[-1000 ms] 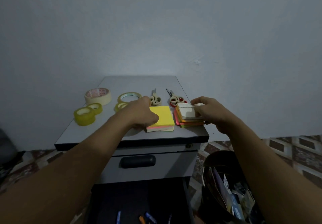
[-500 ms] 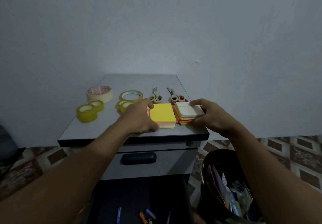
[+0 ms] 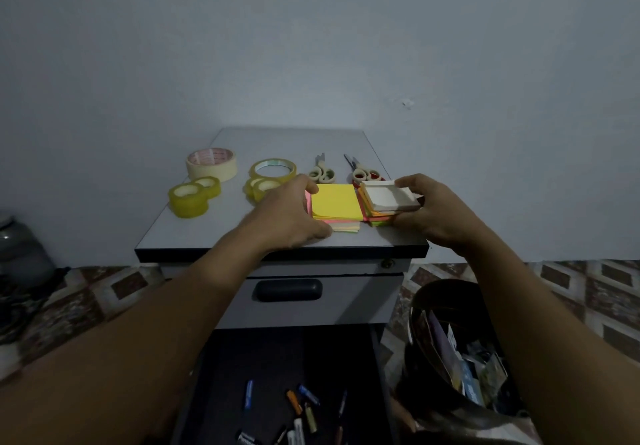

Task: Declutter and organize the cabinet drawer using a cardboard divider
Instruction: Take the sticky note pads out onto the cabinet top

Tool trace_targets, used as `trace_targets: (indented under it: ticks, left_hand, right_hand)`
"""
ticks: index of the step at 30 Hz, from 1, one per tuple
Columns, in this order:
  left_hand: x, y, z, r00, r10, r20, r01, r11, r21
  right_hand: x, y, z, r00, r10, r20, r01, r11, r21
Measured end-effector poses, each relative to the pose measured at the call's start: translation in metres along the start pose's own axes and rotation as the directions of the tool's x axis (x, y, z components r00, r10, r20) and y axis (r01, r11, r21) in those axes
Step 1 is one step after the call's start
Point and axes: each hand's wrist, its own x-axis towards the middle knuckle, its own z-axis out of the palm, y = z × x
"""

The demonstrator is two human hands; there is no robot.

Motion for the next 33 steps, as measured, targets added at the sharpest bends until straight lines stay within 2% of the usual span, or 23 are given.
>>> trace_targets:
  ticks: [6,9,15,18,21,27,33]
  left_hand:
    - [-0.044,-0.017,-0.024,0.998,0.034,-0.057,-0.039,0.996,-0.081]
    - [-0.073,-0.036,-0.034,0.999,-0.018,-0.048,0.009,0.985,-0.172]
    - [-0.129,-0.095,-0.017,0.985,-0.165,0.04,0.17,0.963,-0.207]
    - [-0.148,-0.125,0.011,0.964,-0.238,0.118,0.255,0.952,-0.168]
    - [-0.158,-0.154,0.046,0.926,-0.314,0.208,0.34,0.935,-0.101]
    - [-0.166,-0.205,0.119,0.837,-0.39,0.383,0.419,0.908,0.01]
    - [-0.165,-0.237,0.156,0.817,-0.381,0.433,0.383,0.92,0.087]
  right_hand:
    - [-0.038,-0.021,0.0,0.97,-0.072,-0.232,0.066,0.997,-0.032]
    - [-0.066,-0.035,0.007,0.966,-0.077,-0.246,0.09,0.995,0.042]
    - [-0.11,-0.033,0.054,0.999,-0.032,0.017,0.029,0.99,0.139]
    - [-0.121,-0.022,0.087,0.979,0.024,0.2,-0.056,0.986,0.157]
    - [-0.127,-0.001,0.13,0.943,0.103,0.316,-0.155,0.977,0.146]
    - [-0.153,0.056,0.219,0.838,0.34,0.427,-0.399,0.916,0.053]
    - [-0.162,0.089,0.254,0.813,0.438,0.383,-0.366,0.897,-0.248]
